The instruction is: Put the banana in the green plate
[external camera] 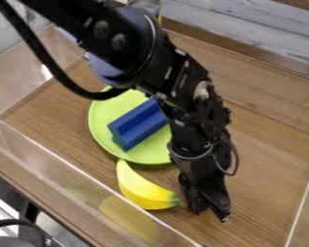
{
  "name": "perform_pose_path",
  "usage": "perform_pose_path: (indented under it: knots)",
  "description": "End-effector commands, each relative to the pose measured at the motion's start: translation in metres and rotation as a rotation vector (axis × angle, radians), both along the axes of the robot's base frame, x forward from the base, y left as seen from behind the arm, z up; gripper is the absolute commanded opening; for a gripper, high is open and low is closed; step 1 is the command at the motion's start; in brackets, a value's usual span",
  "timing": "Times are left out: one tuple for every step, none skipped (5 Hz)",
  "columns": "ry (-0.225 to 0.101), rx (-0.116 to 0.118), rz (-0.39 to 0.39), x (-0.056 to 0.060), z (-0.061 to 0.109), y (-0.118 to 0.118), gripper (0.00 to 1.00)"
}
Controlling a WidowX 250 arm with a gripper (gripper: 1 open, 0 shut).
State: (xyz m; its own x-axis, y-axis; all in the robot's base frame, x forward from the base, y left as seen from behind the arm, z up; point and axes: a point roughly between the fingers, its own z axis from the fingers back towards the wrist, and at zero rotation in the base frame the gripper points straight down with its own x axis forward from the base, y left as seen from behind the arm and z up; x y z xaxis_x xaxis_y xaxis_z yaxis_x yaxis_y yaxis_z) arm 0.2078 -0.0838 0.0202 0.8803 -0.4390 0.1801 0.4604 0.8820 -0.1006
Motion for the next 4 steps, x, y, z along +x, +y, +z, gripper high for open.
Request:
perform_pose_path:
  knots:
    - [-0.03,-0.011,-0.008,0.0035,0.0051,-0.0019,0.0]
    - [-0.037,-0.016,-0.005,0.0044,0.0062,-0.0016,0.0]
    - [-0.044,-0.021,-0.003,0.0054,0.0075,-0.0011,0.0]
    - [-0.051,-0.026,0.001,0.0064,0.0088,-0.0007,0.0]
